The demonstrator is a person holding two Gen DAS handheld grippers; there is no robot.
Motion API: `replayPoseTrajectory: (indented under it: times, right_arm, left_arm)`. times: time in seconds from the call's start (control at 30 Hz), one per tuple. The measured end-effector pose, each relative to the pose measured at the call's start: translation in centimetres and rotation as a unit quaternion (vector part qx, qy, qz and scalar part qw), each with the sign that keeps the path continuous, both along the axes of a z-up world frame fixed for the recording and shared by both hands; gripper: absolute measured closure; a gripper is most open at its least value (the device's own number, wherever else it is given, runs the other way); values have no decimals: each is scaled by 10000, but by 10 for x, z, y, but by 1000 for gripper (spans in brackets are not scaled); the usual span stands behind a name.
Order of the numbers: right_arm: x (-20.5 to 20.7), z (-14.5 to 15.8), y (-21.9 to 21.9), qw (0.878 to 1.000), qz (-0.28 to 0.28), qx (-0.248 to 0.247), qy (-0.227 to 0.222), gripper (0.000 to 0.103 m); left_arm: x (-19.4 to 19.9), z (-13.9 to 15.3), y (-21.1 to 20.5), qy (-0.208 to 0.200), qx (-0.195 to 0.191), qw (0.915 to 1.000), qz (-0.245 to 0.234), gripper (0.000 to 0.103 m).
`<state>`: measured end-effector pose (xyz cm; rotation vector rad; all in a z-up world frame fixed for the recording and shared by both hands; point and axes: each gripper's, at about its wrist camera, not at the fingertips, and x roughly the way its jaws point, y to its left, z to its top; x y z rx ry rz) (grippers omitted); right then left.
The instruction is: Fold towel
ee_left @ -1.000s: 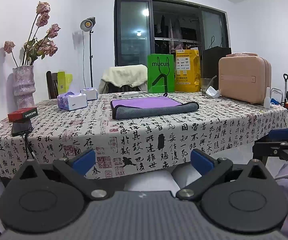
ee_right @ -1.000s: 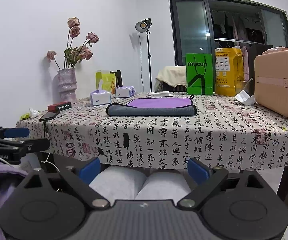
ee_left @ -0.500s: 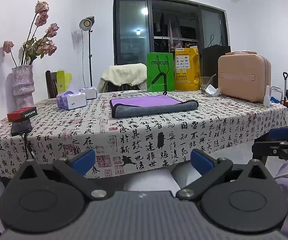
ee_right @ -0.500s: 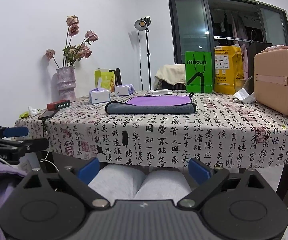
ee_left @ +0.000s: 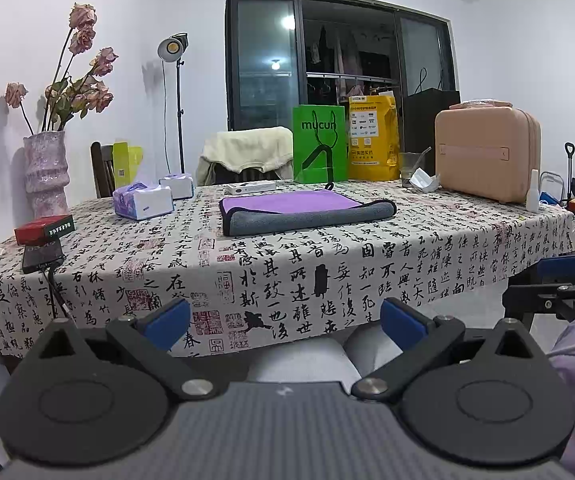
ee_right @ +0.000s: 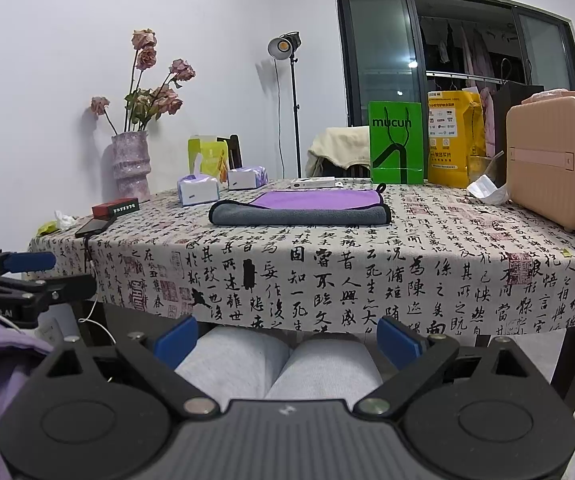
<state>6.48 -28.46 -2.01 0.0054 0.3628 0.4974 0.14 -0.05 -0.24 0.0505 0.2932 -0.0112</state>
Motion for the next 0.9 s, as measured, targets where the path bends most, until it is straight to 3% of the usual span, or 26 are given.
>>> replayPoseTrajectory:
  times: [0.67, 0.9]
  right_arm:
    - [2, -1, 0, 10000, -3, 4, 6, 6]
    - [10, 0, 3, 9997, 47, -55, -217, 6]
  left_arm:
    - [2, 1, 0, 4, 26, 10000, 0, 0]
    - [16, -5, 2, 41, 202, 9997, 126, 0]
